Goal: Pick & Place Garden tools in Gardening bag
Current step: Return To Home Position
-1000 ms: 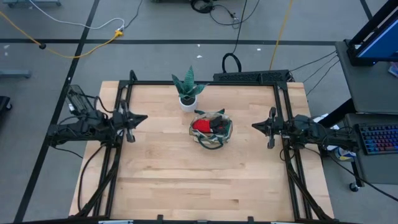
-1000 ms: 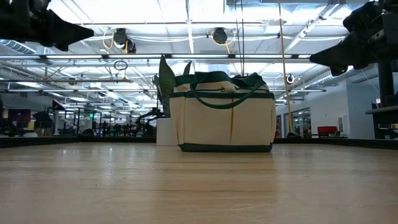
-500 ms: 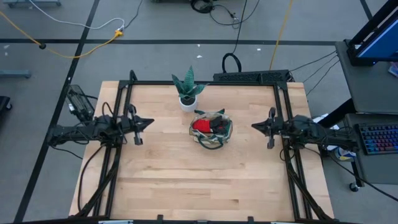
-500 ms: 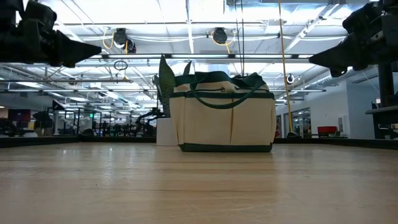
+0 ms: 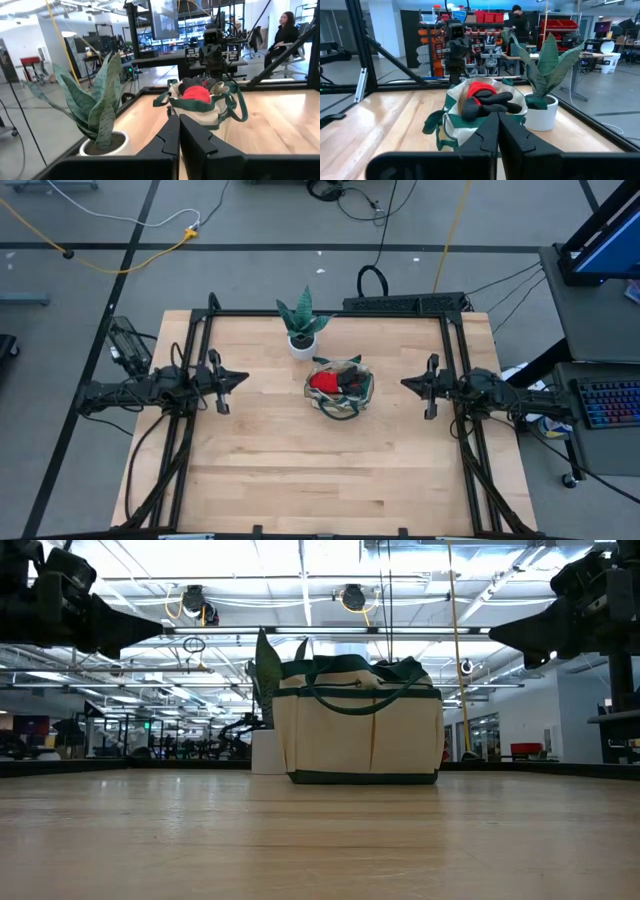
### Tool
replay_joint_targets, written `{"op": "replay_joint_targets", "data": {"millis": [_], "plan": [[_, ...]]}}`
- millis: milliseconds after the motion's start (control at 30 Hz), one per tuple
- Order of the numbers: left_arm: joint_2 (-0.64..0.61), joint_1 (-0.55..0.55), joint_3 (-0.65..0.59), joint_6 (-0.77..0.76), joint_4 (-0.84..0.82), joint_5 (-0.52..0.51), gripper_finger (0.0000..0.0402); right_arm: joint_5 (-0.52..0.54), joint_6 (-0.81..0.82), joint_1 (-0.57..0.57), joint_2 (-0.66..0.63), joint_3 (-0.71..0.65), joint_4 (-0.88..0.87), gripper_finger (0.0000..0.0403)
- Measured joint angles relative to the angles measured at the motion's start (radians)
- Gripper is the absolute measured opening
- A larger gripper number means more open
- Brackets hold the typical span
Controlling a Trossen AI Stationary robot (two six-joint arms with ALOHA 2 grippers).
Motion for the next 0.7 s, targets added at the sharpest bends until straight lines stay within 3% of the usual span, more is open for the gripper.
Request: {"op": "replay_joint_targets", "data": {"millis": [167, 467, 700], "plan": [[0.000, 0.000, 0.001, -0.048, -0.019, 0.000, 0.0003, 0.001, 0.002, 0.000, 0.000, -0.001, -0.006, 0.0004], [0.000, 0.000, 0.001, -0.045, -0.021, 0.000, 0.0033, 0.003, 0.051, 0.000, 0.000, -0.003, -0.006, 0.0004], [0.000, 0.000, 0.001, -0.045, -0.023, 0.000, 0.0035, 0.004, 0.051, 0.000, 0.000, -0.004, -0.006, 0.0004]]}}
